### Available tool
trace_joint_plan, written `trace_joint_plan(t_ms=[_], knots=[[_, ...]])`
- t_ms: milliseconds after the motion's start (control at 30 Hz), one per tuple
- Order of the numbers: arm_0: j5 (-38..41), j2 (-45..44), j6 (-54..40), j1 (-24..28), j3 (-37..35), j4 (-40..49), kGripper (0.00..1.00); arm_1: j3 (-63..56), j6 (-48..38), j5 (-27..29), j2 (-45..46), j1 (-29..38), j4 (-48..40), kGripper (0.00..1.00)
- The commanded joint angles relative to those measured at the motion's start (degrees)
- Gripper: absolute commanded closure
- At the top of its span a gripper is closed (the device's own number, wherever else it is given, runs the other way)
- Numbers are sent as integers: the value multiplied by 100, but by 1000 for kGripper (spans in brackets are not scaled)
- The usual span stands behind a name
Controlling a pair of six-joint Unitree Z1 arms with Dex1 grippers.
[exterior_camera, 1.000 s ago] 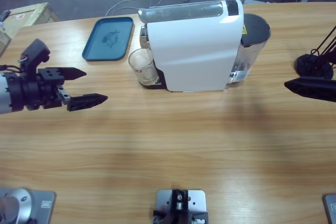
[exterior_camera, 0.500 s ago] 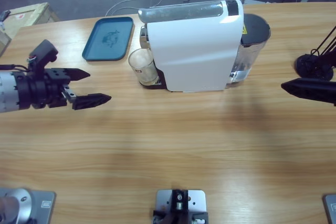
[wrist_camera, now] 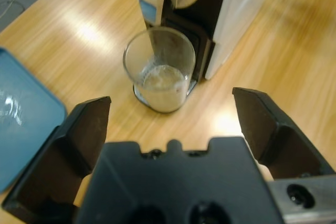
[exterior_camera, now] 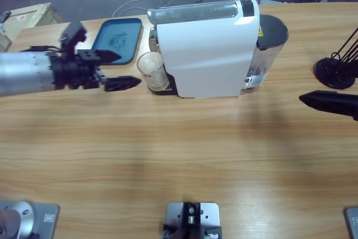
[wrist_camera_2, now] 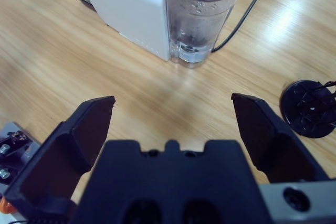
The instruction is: Pour coffee
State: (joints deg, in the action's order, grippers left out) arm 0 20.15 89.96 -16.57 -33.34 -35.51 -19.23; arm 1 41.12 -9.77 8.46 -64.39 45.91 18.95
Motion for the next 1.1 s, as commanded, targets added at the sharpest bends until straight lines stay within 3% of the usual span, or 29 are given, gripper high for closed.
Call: trace_joint_plan(t_ms=[33,833,900,967,1033,1100], knots=[[409,1052,-224,52,37,-1065,4,-224,-25,-126,-225,59,74,0],[576,2187,-87,-9,-56,-2366,23,-166,-25,-345,-876,59,-307,0],[562,2192,-71,-8,-70,-2366,127,-150,-25,-354,-907,59,-351,0],[694,2191,-92,-8,-59,-2366,335,-148,-25,-354,-953,59,-383,0],[708,2162,-92,-6,-17,-2366,402,-148,-25,-363,-985,59,-432,0],[694,2145,-98,-6,8,-2362,559,-148,-25,-363,-997,59,-453,0]])
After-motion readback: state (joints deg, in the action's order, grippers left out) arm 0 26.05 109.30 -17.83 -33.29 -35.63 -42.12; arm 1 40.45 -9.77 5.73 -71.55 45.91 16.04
